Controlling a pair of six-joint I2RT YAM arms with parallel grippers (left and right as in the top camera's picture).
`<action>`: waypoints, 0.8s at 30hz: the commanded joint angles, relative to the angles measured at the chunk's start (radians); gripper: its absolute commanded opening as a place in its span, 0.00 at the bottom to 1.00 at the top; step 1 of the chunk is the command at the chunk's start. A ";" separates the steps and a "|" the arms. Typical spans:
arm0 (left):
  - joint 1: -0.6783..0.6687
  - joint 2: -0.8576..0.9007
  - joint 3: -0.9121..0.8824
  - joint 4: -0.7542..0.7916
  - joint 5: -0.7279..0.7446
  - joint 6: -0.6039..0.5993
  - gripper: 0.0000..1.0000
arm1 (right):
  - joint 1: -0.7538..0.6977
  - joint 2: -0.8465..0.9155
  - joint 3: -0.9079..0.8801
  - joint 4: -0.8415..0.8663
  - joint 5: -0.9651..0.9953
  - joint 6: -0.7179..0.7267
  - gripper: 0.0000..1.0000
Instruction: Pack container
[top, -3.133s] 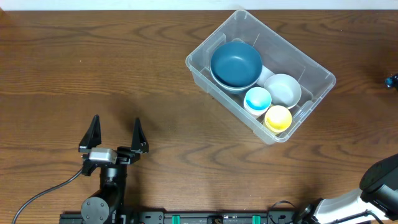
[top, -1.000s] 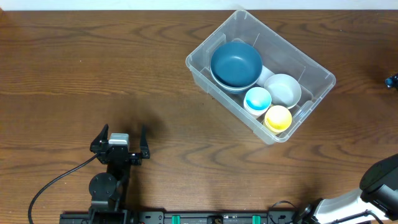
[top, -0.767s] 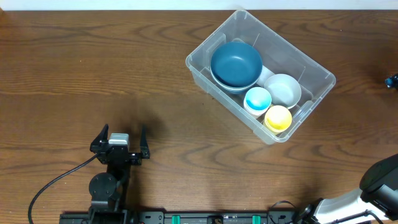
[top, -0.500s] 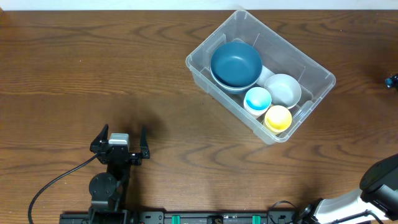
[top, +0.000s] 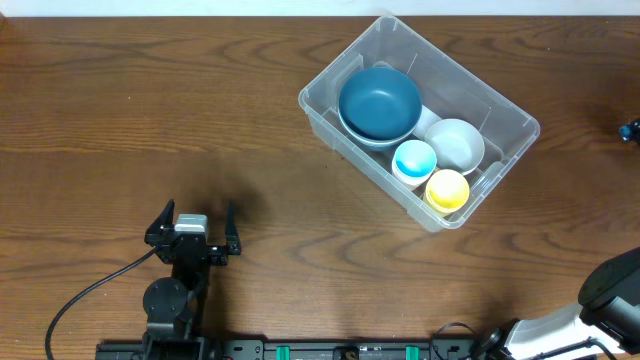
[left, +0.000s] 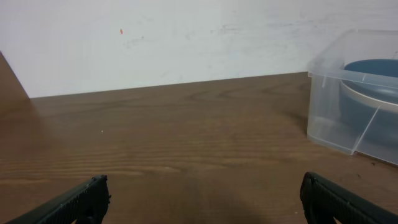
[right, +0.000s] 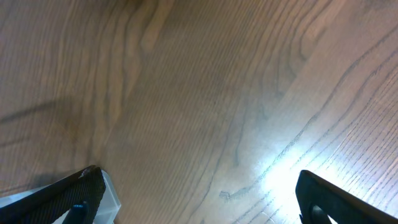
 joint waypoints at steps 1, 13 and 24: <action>0.005 -0.005 -0.015 -0.043 -0.013 0.010 0.98 | -0.001 0.003 -0.004 -0.001 0.005 0.011 0.99; 0.005 -0.005 -0.015 -0.043 -0.013 0.010 0.98 | 0.231 -0.272 -0.011 0.000 0.022 0.002 0.99; 0.005 -0.005 -0.015 -0.043 -0.013 0.010 0.98 | 0.541 -0.669 -0.350 0.331 0.220 -0.023 0.99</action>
